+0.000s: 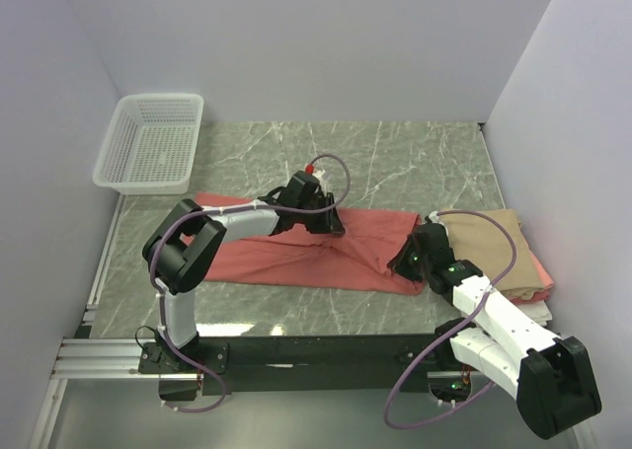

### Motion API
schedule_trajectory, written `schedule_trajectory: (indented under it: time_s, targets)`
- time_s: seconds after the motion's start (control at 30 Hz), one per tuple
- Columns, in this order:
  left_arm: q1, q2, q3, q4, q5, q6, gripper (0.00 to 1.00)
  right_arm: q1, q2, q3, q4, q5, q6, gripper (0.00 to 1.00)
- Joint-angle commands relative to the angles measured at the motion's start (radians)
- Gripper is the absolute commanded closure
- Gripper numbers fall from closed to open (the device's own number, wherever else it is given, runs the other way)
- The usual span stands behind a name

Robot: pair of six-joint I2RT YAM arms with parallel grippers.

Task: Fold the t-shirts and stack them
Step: Fold the tshirt

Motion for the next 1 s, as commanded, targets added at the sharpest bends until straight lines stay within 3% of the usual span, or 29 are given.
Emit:
schedule_trajectory:
  time_s: [0.0, 0.27, 0.5, 0.73, 0.97]
  targets:
    - [-0.004, -0.08, -0.046, 0.058, 0.042, -0.01, 0.7, 0.009, -0.011, 0.016, 0.002, 0.029, -0.007, 0.86]
    - [-0.004, -0.146, -0.129, 0.063, 0.023, -0.009, 0.87, 0.009, -0.034, 0.053, -0.045, 0.063, -0.019, 0.89]
    - [-0.004, -0.189, -0.183, 0.061, 0.022, -0.001, 0.92, 0.017, -0.086, 0.054, -0.087, 0.061, -0.014, 0.92]
    - [-0.005, -0.213, -0.242, 0.087, 0.041, -0.012, 0.94, 0.038, -0.137, 0.03, -0.131, 0.052, -0.002, 0.92]
    - [-0.01, -0.209, -0.301, 0.113, 0.047, -0.013, 0.87, 0.061, -0.143, -0.022, -0.122, 0.041, 0.03, 0.87]
